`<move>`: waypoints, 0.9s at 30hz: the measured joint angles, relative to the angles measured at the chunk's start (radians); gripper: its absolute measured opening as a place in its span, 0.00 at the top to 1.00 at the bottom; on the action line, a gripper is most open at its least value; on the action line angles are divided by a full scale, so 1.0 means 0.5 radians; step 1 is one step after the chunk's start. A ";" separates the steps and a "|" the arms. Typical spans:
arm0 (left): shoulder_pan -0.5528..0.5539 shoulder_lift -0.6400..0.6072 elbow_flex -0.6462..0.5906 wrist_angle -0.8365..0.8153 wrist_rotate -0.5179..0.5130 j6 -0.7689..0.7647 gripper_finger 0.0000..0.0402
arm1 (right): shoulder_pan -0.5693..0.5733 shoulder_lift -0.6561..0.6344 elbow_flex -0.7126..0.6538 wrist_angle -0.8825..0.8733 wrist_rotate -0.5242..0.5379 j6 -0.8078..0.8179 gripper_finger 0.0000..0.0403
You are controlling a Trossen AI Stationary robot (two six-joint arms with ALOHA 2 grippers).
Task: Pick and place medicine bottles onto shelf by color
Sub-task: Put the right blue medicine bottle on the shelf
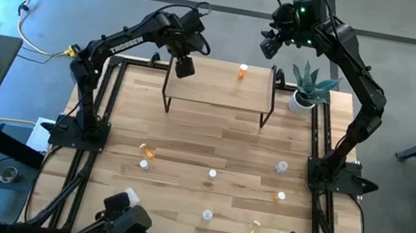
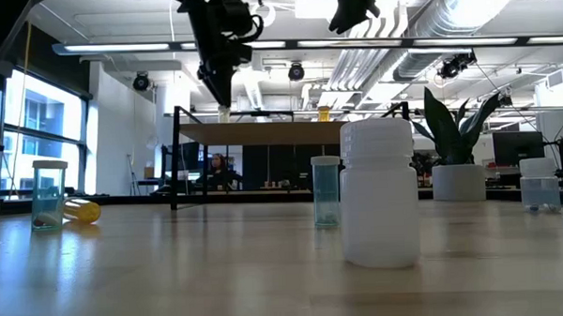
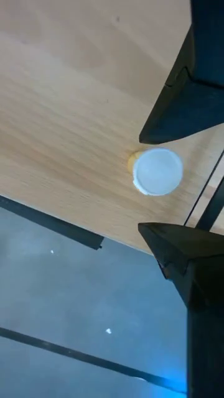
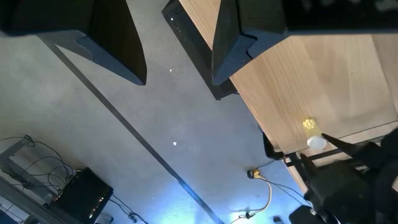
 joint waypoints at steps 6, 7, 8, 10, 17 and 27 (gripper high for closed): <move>-0.003 -0.128 0.000 0.001 -0.002 0.000 0.48 | 0.004 0.000 0.027 -0.040 -0.001 0.112 0.57; -0.009 -0.159 0.000 0.001 -0.003 -0.001 0.48 | 0.006 -0.002 0.036 -0.054 -0.001 0.130 0.57; -0.014 -0.188 0.000 0.001 -0.006 -0.002 0.48 | 0.012 -0.002 0.050 -0.075 -0.001 0.161 0.57; -0.027 -0.253 0.000 0.000 -0.006 -0.002 0.48 | 0.022 -0.002 0.078 -0.137 -0.001 0.202 0.57; -0.065 -0.492 -0.012 0.009 0.274 -0.039 0.48 | 0.124 -0.003 0.107 -0.419 -0.062 0.291 0.57; -0.100 -0.883 -0.611 0.194 0.676 -0.210 0.48 | 0.403 -0.005 -0.169 -0.525 -0.116 0.511 0.57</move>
